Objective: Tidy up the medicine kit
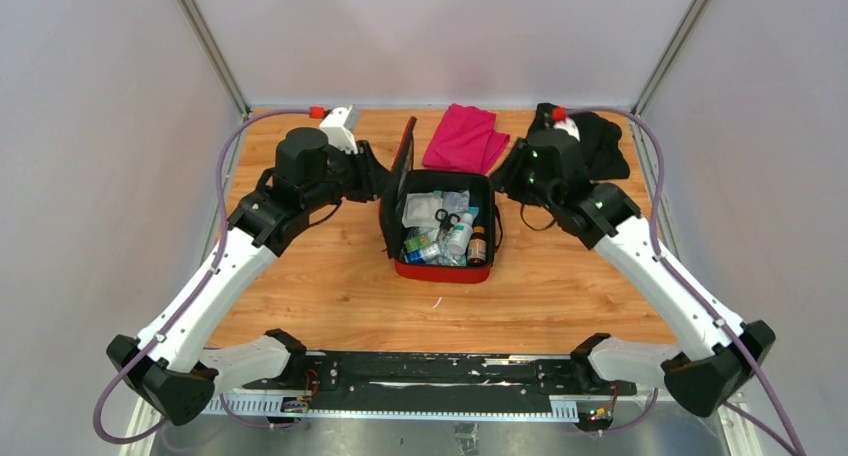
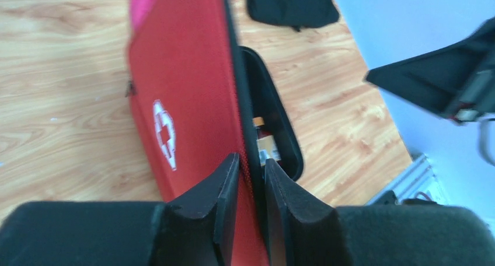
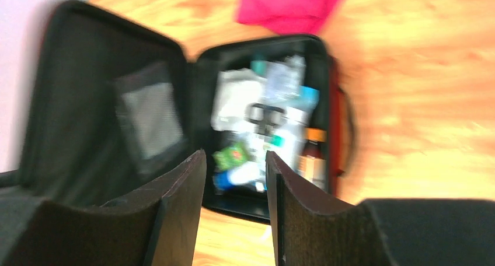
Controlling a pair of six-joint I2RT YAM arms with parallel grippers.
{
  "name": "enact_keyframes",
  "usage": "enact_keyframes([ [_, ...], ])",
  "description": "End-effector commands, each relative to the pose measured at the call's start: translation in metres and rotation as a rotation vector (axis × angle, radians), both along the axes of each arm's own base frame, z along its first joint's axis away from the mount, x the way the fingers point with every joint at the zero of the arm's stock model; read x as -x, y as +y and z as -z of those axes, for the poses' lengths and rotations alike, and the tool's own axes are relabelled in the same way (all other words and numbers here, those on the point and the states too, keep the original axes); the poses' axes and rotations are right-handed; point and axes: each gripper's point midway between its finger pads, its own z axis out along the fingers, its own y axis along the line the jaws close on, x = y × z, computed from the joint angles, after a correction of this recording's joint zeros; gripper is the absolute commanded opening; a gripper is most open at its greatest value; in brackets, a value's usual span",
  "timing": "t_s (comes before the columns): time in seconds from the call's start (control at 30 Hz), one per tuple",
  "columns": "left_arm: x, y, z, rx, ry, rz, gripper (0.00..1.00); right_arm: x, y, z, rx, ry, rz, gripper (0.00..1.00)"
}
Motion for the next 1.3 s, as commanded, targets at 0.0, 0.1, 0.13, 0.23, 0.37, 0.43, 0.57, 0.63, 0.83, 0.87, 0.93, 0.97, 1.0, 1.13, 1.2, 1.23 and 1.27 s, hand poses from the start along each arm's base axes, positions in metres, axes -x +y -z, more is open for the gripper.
enact_keyframes([
  [0.0, 0.018, -0.032, -0.001, 0.001, 0.028, 0.15, 0.35, 0.011, -0.06, 0.067, 0.087, 0.118, 0.133, 0.46],
  [0.1, 0.022, -0.046, -0.007, 0.047, 0.027, 0.192, 0.53, 0.02, -0.067, 0.087, 0.086, 0.149, 0.109, 0.46],
  [0.13, 0.023, -0.051, -0.009, 0.062, 0.023, 0.209, 0.55, 0.022, -0.067, 0.094, 0.095, 0.163, 0.096, 0.46],
  [0.23, 0.029, -0.063, -0.011, 0.094, 0.024, 0.252, 0.66, 0.025, -0.069, 0.111, 0.113, 0.203, 0.071, 0.46],
  [0.37, 0.032, -0.072, 0.002, 0.097, 0.04, 0.288, 0.71, 0.03, -0.087, 0.125, 0.153, 0.212, 0.105, 0.46],
  [0.43, 0.031, -0.072, 0.014, 0.086, 0.06, 0.285, 0.72, 0.033, -0.104, 0.13, 0.205, 0.202, 0.143, 0.46],
  [0.57, 0.026, -0.063, 0.049, 0.021, 0.102, 0.229, 0.74, 0.044, -0.133, 0.133, 0.26, 0.188, 0.208, 0.47],
  [0.63, 0.023, -0.055, 0.07, -0.015, 0.128, 0.18, 0.75, 0.05, -0.135, 0.139, 0.255, 0.199, 0.195, 0.48],
  [0.83, 0.027, -0.038, 0.117, -0.05, 0.125, 0.125, 0.82, 0.066, -0.084, 0.15, 0.141, 0.251, -0.165, 0.54],
  [0.87, 0.029, -0.034, 0.129, -0.056, 0.111, 0.123, 0.84, 0.068, -0.071, 0.149, 0.106, 0.255, -0.237, 0.55],
  [0.93, 0.03, -0.025, 0.139, -0.081, 0.066, 0.106, 0.89, 0.072, -0.05, 0.145, 0.038, 0.259, -0.354, 0.55],
  [0.97, 0.03, -0.02, 0.143, -0.103, 0.038, 0.102, 0.91, 0.074, -0.042, 0.144, 0.009, 0.265, -0.396, 0.55],
  [1.0, 0.029, -0.014, 0.146, -0.133, 0.012, 0.092, 0.93, 0.074, -0.036, 0.144, -0.013, 0.27, -0.427, 0.55],
  [1.13, 0.019, 0.019, 0.147, -0.274, -0.12, 0.002, 0.96, 0.071, -0.027, 0.159, -0.038, 0.342, -0.461, 0.57],
  [1.2, 0.015, 0.019, 0.143, -0.252, -0.199, -0.006, 0.97, 0.068, -0.027, 0.169, -0.028, 0.383, -0.448, 0.57],
  [1.23, 0.015, 0.019, 0.142, -0.244, -0.226, 0.001, 0.97, 0.067, -0.027, 0.174, -0.026, 0.403, -0.446, 0.57],
  [1.27, 0.016, 0.017, 0.143, -0.241, -0.26, 0.019, 0.97, 0.067, -0.027, 0.178, -0.024, 0.421, -0.447, 0.57],
])
